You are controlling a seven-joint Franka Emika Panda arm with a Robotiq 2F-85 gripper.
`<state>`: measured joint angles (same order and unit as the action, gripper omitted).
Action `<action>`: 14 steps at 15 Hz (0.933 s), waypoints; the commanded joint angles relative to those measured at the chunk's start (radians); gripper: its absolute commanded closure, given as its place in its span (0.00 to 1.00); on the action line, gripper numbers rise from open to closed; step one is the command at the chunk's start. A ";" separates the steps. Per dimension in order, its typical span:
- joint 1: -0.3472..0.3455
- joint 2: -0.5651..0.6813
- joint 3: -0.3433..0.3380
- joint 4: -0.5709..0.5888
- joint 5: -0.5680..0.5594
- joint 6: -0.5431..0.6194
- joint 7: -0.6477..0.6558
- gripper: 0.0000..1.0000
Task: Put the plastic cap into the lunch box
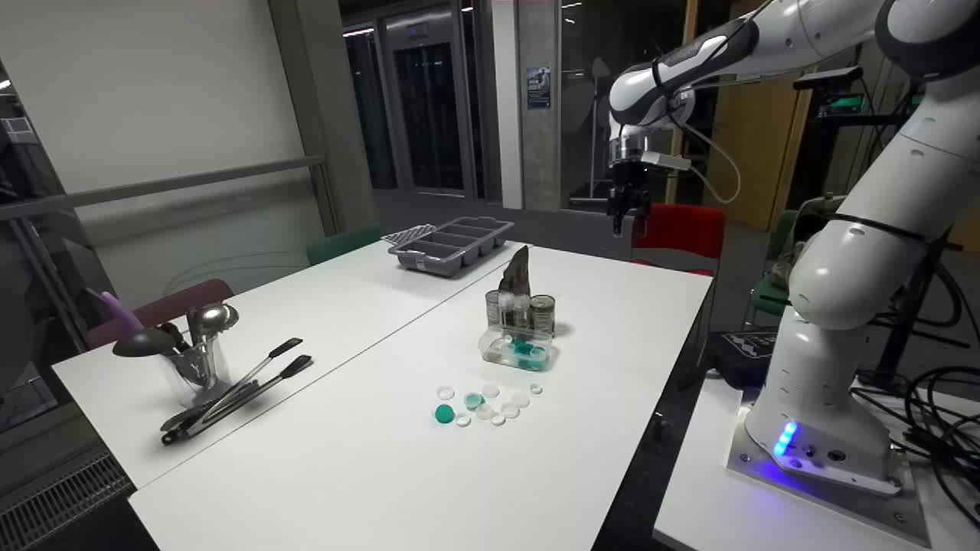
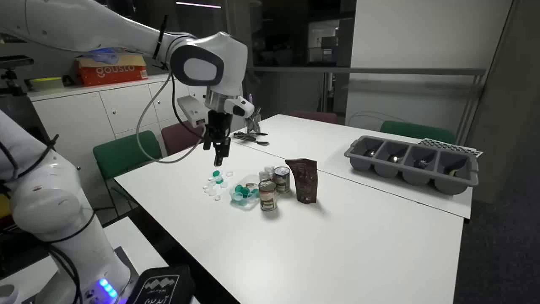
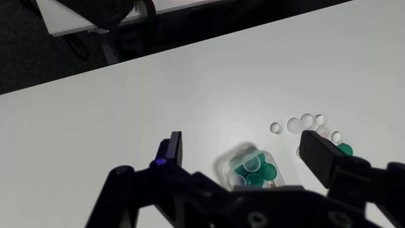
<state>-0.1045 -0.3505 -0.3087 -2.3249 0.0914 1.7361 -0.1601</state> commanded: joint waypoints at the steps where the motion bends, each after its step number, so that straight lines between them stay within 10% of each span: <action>1: -0.031 0.004 0.027 0.002 0.009 -0.002 -0.009 0.00; 14: 0.047 0.373 0.201 0.337 0.177 0.128 0.266 0.00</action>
<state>-0.0694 -0.0832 -0.1554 -2.1130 0.2892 1.8374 -0.0081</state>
